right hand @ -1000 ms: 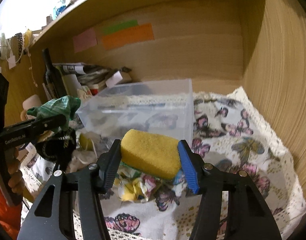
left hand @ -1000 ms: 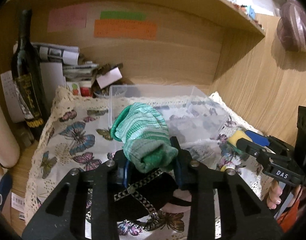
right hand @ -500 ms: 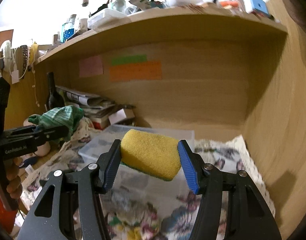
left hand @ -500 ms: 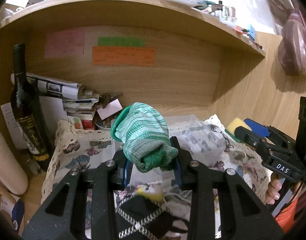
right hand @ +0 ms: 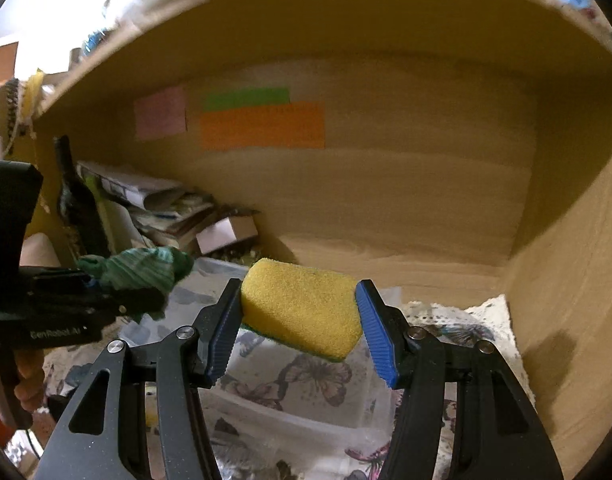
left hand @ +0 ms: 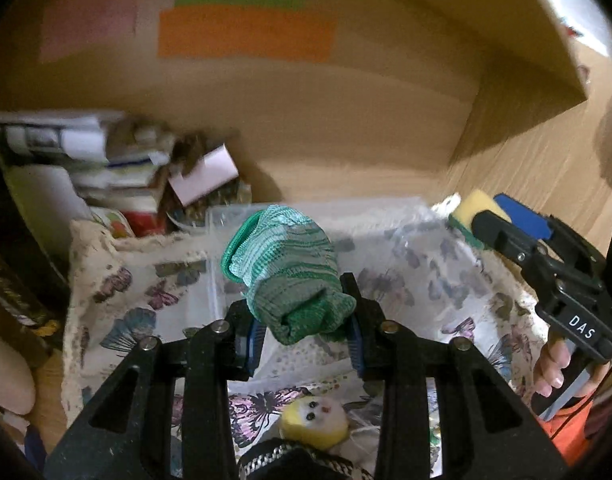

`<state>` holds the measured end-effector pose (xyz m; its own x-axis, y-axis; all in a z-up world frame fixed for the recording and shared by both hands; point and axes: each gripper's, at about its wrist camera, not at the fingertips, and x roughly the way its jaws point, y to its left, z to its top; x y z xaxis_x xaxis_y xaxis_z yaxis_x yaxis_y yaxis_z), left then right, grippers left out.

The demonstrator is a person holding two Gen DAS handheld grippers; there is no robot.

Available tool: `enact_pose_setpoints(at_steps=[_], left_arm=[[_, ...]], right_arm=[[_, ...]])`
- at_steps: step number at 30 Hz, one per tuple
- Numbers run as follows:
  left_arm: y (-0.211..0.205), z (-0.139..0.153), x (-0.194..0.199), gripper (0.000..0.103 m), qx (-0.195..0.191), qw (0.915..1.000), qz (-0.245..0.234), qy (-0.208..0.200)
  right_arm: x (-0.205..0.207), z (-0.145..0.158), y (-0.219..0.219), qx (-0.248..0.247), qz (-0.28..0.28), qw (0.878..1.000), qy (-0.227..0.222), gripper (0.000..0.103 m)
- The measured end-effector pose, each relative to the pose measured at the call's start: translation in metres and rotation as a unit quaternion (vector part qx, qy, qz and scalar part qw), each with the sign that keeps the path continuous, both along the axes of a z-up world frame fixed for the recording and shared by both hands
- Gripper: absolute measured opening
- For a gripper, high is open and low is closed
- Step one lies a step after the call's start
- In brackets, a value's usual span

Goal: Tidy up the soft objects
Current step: 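Carry the sock and sponge over the clear box and open both grippers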

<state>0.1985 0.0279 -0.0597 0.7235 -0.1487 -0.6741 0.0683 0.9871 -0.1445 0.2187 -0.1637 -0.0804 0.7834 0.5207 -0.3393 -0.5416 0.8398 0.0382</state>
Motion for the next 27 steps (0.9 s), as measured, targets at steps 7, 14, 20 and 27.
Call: enact_pose_setpoints(at_steps=[7,14,20,27], left_arm=[[-0.003,-0.021,0.027,0.034,0.016,0.9985,-0.009,0.052],[-0.009,-0.037,0.047,0.034,0.037,0.9942,-0.025,0.098],[-0.013,-0.043,0.051,0.046,0.044,0.9920,-0.034,0.114],[-0.010,-0.021,0.039,0.061,0.047,0.9958,-0.025,0.074]], right_arm=[[0.039,-0.028,0.018,-0.049,-0.004,0.997,0.058,0.054],[0.057,-0.049,0.030,-0.088,-0.001,0.992,0.092,0.054],[0.058,-0.050,0.030,-0.096,0.003,0.990,0.099,0.056],[0.051,-0.035,0.028,-0.083,-0.005,0.994,0.073,0.072]])
